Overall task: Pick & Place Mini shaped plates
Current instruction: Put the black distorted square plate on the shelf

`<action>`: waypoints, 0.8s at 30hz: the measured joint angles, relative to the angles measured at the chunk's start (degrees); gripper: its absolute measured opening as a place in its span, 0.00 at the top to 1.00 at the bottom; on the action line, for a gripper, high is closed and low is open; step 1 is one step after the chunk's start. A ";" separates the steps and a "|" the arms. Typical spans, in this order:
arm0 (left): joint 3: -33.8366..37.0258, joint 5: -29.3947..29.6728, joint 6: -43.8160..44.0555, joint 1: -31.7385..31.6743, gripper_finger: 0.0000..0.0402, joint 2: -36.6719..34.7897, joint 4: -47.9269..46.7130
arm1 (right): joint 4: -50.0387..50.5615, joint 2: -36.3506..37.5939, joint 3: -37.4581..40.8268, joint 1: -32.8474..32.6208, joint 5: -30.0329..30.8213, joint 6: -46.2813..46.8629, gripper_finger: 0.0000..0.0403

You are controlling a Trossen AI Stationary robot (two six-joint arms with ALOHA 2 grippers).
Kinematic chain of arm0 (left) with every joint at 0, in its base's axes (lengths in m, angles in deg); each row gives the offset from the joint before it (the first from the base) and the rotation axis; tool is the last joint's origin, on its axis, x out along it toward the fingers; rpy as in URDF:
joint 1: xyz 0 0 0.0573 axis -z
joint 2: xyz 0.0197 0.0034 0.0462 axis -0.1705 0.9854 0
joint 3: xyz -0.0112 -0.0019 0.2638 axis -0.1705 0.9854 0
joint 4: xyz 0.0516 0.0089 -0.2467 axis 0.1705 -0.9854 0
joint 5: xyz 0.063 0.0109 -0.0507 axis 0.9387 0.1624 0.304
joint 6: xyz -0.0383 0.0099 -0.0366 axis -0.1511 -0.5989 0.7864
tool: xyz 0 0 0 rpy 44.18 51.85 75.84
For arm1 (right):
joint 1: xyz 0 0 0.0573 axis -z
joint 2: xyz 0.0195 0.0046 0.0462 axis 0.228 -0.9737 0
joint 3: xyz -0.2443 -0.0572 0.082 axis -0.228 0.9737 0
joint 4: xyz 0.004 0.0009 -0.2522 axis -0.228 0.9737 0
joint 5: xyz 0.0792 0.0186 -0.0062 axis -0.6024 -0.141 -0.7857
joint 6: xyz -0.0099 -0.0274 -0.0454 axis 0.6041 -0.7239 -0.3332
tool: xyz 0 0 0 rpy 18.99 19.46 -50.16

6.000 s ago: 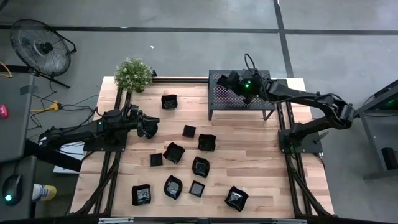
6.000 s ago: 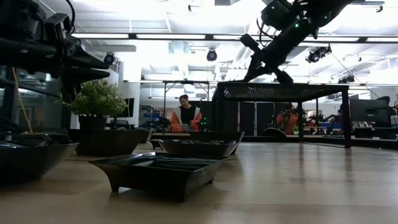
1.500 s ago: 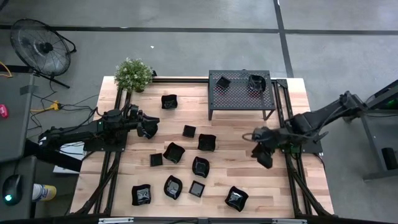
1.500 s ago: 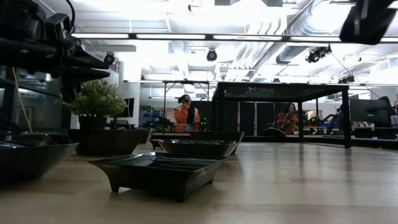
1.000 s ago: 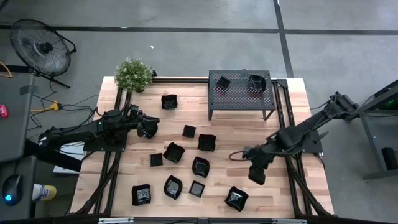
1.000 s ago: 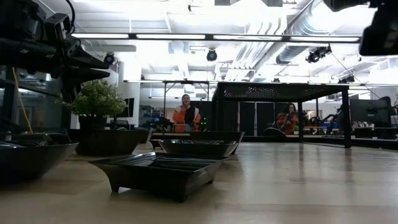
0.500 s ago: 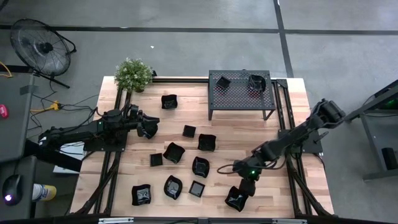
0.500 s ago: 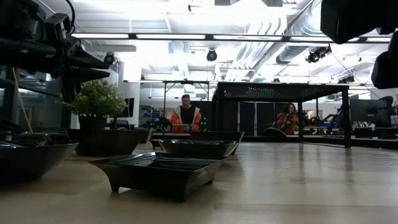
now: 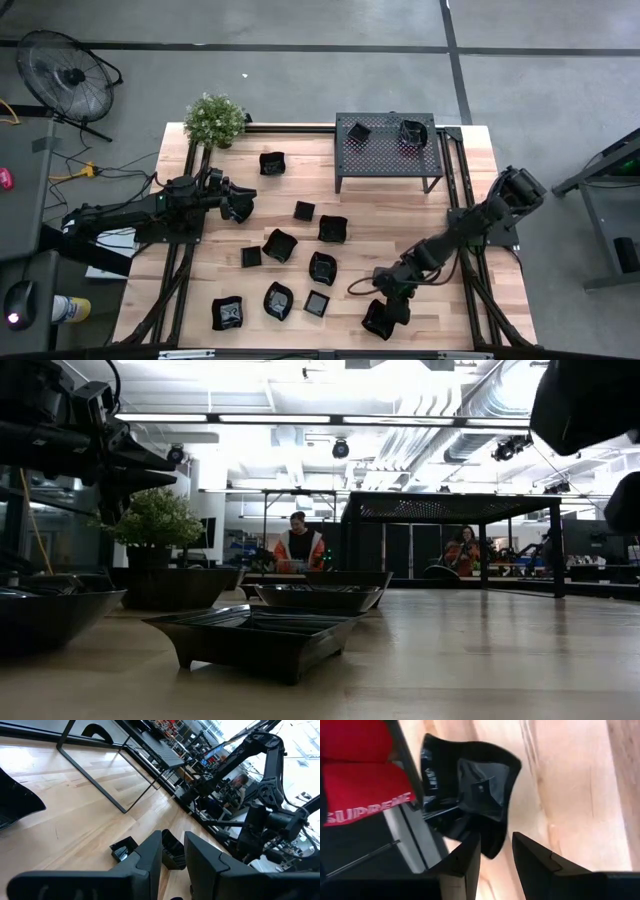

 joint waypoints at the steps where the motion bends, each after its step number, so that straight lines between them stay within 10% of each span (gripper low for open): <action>1: 0.00 0.00 0.02 0.01 0.80 0.01 0.00 | 0.12 -0.27 0.00 -0.09 0.39 -0.13 0.73; 24: 0.00 0.00 0.01 0.01 0.80 0.00 0.00 | -3.88 -3.39 0.00 -0.19 3.64 -0.32 0.73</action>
